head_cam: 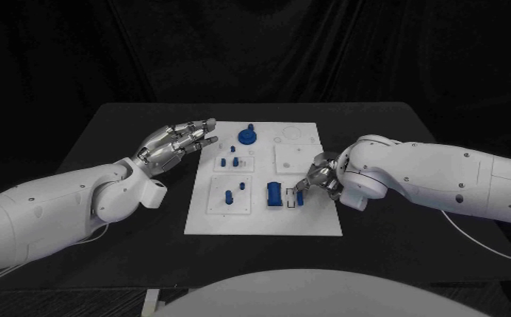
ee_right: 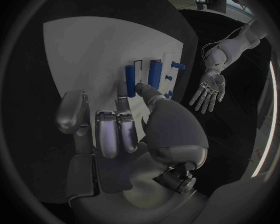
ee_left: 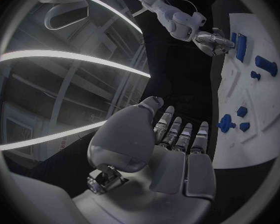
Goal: Assemble the parts on the task board
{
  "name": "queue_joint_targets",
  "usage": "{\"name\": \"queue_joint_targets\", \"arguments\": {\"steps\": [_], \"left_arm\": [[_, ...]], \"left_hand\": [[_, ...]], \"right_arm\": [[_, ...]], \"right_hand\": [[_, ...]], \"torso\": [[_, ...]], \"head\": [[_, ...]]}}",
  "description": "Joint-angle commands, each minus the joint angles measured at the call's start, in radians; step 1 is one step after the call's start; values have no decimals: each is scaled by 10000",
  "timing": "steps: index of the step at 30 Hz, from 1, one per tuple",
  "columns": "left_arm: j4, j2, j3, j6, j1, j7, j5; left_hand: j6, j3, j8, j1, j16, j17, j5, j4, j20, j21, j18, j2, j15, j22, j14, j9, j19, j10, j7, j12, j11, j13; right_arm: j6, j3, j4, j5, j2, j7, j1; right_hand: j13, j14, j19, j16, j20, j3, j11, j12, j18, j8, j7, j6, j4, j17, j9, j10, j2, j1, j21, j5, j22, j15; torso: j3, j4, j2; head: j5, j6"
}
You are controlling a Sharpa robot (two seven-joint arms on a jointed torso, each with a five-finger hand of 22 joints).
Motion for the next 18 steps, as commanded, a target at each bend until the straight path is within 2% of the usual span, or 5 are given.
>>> {"name": "queue_joint_targets", "arguments": {"steps": [1, 9, 18], "left_arm": [[3, 31, 11, 182, -15, 154, 1], [-28, 37, 11, 217, -24, 105, 1], [-52, 61, 11, 266, -36, 40, 1]], "left_hand": [[-49, 238, 77, 158, 199, 33, 186, 14, 2, 105, 395, -47, 35, 170, 60, 79, 94, -56, -7, 178, 81, 136], [-42, 251, 79, 156, 212, 36, 184, 15, 3, 112, 383, -46, 53, 176, 72, 81, 107, -53, 1, 171, 85, 134], [-41, 260, 80, 156, 215, 36, 184, 15, 4, 116, 376, -43, 66, 182, 77, 81, 117, -54, 8, 163, 87, 132]], "right_arm": [[-272, 4, -27, 84, 40, 25, -41], [-425, 4, 16, 85, 106, 127, -63], [-404, 4, 106, 85, 186, 90, -72]], "right_hand": [[2658, 844, 32, -71, -27, 1125, -192, 166, 536, 232, -142, -290, -157, 1282, 470, 1114, 111, 45, -45, 13, 1532, -247], [2658, 840, 20, -78, -22, 1131, -186, 166, 542, 251, -137, -326, -101, 1265, 495, 1114, 123, -57, -85, -50, 1523, -242], [2658, 832, 12, -93, -19, 1130, -186, 166, 548, 266, -138, -341, -71, 1226, 510, 1114, 122, -113, -114, -100, 1516, -240]], "torso": [[-1, 4, -2], [-12, 4, 4], [-1, 1, -4]], "head": [[-2, 2], [19, 2], [35, 2]]}}
